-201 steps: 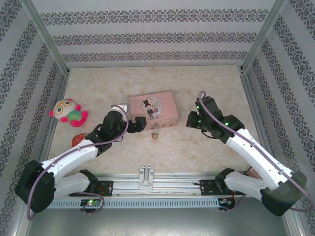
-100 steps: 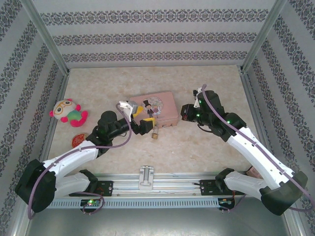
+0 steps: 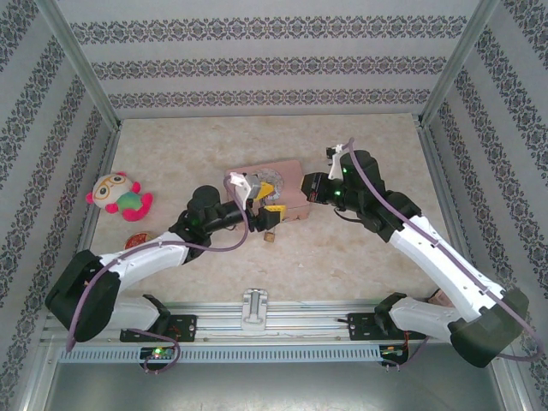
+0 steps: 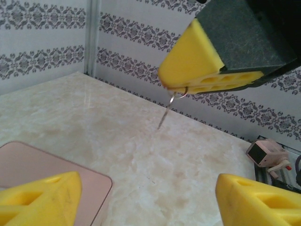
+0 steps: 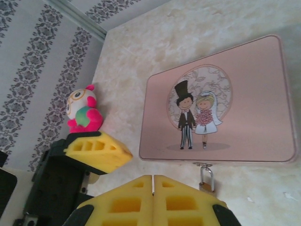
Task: Unlock the padlock with the key
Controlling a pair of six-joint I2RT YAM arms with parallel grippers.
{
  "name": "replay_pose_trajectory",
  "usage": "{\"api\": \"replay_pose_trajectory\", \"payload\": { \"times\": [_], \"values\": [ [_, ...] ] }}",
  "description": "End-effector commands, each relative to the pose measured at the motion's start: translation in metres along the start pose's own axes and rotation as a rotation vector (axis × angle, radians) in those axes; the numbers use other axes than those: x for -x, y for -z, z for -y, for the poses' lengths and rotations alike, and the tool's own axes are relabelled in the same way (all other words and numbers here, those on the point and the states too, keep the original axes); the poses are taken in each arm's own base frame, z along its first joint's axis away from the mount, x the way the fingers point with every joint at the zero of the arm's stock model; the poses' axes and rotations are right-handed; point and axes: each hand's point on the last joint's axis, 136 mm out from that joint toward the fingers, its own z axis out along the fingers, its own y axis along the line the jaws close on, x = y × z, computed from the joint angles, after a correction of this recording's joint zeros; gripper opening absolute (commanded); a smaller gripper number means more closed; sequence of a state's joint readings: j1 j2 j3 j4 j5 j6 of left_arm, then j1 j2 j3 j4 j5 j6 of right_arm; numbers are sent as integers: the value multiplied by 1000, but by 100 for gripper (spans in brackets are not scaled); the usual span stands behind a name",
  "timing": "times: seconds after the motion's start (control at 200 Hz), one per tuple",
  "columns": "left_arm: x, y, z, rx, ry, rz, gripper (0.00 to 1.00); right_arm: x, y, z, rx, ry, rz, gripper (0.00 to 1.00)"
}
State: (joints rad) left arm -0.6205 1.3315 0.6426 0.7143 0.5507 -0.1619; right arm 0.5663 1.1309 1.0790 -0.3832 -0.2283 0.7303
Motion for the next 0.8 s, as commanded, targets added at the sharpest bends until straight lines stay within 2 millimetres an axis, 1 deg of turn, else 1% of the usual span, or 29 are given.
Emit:
{"api": "replay_pose_trajectory", "payload": {
  "times": [0.0, 0.185, 0.395, 0.5, 0.645, 0.795],
  "values": [
    [24, -9, 11, -58, -88, 93, 72, 10, 0, -27, 95, 9, 17, 0],
    [16, -25, 5, -79, -91, 79, 66, 11, -6, -38, 129, 13, 7, 0],
    [11, -34, 2, -93, -90, 80, 64, 10, -10, -44, 144, 25, -7, 0],
    [11, -35, 4, -107, -91, 80, 64, 9, -11, -45, 145, 30, -11, 0],
    [11, -34, 1, -89, -99, 77, 64, 9, -12, -45, 144, 29, -14, 0],
    [16, -34, 0, -79, -104, 95, 61, 8, -14, -45, 143, 31, -19, 0]
  ]
}}
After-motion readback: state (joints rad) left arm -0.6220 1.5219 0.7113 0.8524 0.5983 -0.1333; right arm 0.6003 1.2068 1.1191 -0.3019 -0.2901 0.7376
